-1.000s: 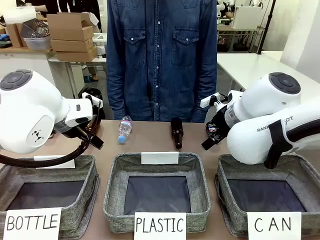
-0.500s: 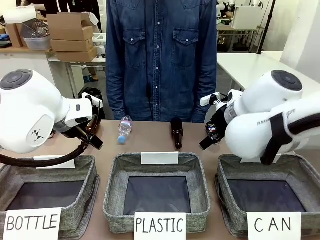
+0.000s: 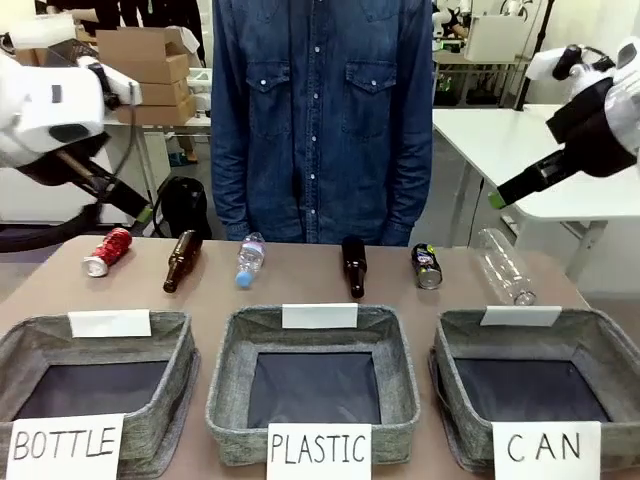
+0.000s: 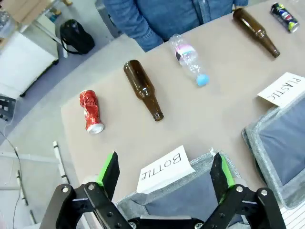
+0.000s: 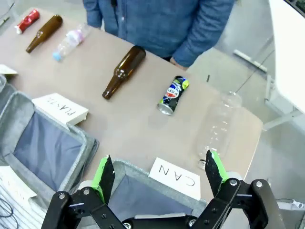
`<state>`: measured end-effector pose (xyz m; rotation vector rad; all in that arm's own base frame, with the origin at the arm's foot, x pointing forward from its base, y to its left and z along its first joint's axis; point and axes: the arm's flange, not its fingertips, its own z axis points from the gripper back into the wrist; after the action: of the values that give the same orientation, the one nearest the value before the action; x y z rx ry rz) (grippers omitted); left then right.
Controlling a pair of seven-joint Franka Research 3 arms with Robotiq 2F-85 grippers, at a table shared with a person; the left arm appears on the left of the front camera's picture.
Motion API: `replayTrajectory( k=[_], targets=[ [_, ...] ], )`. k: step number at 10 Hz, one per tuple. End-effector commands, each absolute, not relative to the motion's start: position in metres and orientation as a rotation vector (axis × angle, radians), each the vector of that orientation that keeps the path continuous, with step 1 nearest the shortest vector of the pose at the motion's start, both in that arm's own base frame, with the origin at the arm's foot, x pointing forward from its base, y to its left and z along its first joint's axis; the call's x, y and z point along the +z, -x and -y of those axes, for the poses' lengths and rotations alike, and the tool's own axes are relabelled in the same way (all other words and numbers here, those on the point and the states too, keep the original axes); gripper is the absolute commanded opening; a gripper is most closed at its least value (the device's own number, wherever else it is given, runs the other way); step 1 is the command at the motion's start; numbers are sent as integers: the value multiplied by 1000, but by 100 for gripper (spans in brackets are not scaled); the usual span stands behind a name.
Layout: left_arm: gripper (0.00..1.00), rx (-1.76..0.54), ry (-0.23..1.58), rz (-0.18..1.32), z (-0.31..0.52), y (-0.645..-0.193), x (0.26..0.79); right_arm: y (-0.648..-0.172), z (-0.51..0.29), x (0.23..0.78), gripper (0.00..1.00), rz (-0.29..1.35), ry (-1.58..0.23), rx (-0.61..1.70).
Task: Sort the can waste into the basket.
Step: Pick up the can waste from the table and place it in the right Fabric basket.
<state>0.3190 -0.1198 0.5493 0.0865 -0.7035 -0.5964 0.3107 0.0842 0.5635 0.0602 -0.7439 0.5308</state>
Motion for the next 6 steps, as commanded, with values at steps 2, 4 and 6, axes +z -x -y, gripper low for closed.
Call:
replayTrajectory(
  k=[2,4,6],
  targets=[
    [100,-596,-86,703,120,-319,549,-311,-84,564,100,744,-60,531],
    [100,-787,437,356,104,-335,547,-309,-68,562,100,623,-278,411],
    [100,-743,861,230,52,-349,546,-295,-23,565,100,331,-823,296]
  ],
)
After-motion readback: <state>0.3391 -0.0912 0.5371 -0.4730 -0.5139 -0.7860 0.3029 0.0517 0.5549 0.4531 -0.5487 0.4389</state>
